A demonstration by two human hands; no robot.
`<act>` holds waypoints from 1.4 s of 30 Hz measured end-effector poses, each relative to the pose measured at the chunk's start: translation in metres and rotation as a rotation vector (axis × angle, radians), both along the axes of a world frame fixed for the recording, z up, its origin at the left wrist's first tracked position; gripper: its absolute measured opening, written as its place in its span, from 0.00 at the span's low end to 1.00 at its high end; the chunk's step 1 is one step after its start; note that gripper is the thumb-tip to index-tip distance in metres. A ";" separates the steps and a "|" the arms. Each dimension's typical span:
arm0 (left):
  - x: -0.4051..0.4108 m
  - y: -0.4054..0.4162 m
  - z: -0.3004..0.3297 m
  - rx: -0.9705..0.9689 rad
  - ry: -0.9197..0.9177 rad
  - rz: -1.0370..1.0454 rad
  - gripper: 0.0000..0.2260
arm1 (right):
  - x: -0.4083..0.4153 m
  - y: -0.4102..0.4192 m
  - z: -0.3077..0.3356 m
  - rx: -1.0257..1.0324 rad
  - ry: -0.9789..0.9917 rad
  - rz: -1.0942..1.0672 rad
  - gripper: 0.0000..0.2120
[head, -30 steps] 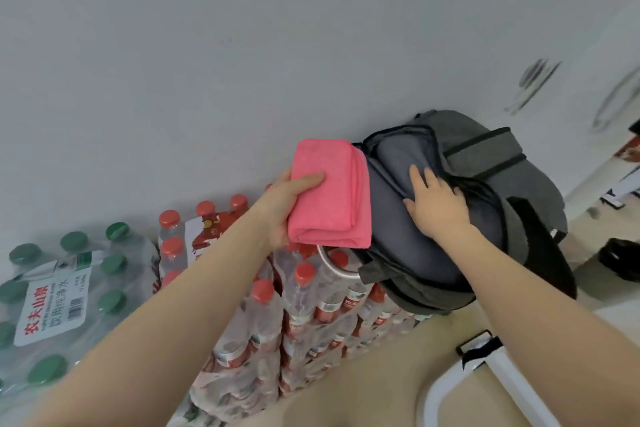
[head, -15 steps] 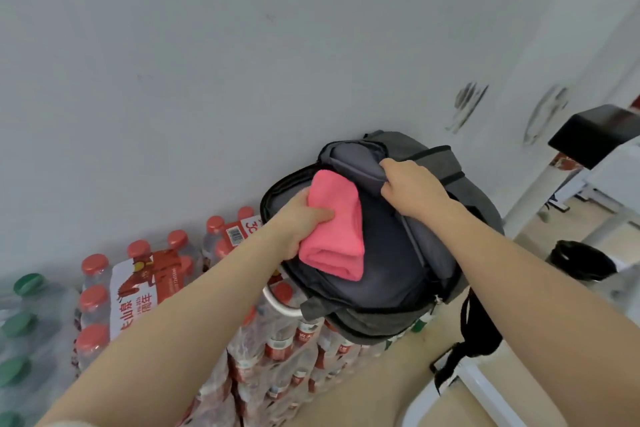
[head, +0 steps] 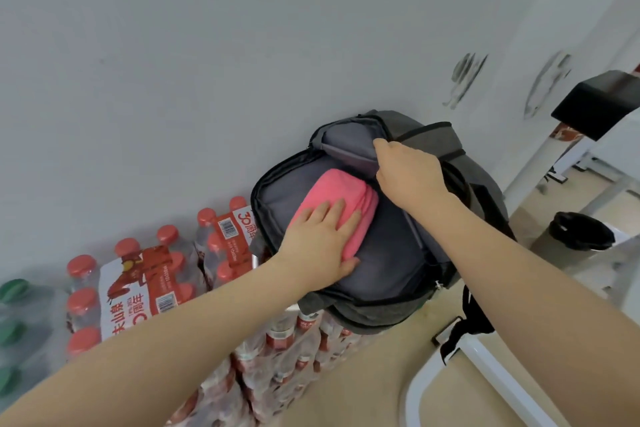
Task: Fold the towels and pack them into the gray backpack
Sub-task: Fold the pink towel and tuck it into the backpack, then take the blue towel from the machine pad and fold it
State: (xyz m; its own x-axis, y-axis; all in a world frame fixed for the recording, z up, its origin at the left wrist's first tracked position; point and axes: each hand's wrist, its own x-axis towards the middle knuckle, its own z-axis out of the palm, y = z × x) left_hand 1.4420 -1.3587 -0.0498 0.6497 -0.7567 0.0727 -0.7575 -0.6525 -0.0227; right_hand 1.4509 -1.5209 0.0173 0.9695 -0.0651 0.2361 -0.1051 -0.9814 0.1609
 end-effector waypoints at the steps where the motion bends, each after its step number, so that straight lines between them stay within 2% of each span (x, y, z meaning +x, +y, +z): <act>1: 0.008 0.002 0.000 -0.033 -0.025 -0.020 0.31 | 0.000 0.000 -0.001 -0.019 -0.007 -0.003 0.11; 6: 0.062 0.002 0.011 0.203 0.051 -0.102 0.30 | 0.002 -0.002 -0.003 -0.044 -0.024 -0.010 0.13; 9: 0.083 -0.013 0.012 0.221 0.093 -0.135 0.28 | 0.004 -0.005 -0.001 -0.072 -0.025 -0.010 0.15; 14: 0.104 -0.036 0.007 0.158 0.121 -0.092 0.25 | 0.007 -0.002 0.001 -0.025 -0.013 -0.018 0.16; 17: 0.097 -0.020 -0.001 -0.095 0.109 -0.128 0.26 | 0.006 0.001 -0.008 0.090 -0.005 0.016 0.22; 20: 0.078 0.016 -0.008 -0.251 0.131 -0.049 0.36 | 0.005 0.011 -0.029 0.247 0.111 0.088 0.30; 24: 0.060 0.049 -0.011 -0.199 0.170 -0.003 0.40 | 0.007 0.029 -0.059 0.290 0.222 0.055 0.30; 31: 0.053 0.086 -0.011 -0.255 0.112 0.034 0.37 | 0.013 0.039 -0.072 0.215 0.258 -0.061 0.26; 35: 0.042 0.110 -0.002 -0.299 0.122 0.096 0.36 | 0.009 0.050 -0.063 0.191 0.205 -0.121 0.30; 38: 0.035 0.130 0.007 -0.361 0.135 0.120 0.35 | -0.002 0.073 -0.043 0.202 0.013 -0.127 0.34; 40: 0.029 0.144 0.010 -0.373 0.132 0.147 0.33 | -0.011 0.100 -0.032 0.239 -0.077 -0.016 0.32; 42: 0.018 0.159 0.010 -0.388 0.132 0.197 0.29 | -0.021 0.133 -0.029 0.317 -0.039 0.159 0.28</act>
State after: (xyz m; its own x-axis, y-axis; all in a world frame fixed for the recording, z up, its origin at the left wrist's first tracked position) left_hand 1.4603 -1.1998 -0.0400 0.8012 -0.5511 0.2334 -0.5982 -0.7253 0.3408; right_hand 1.4298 -1.3879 -0.0116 0.9642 0.0097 0.2651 0.0527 -0.9865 -0.1554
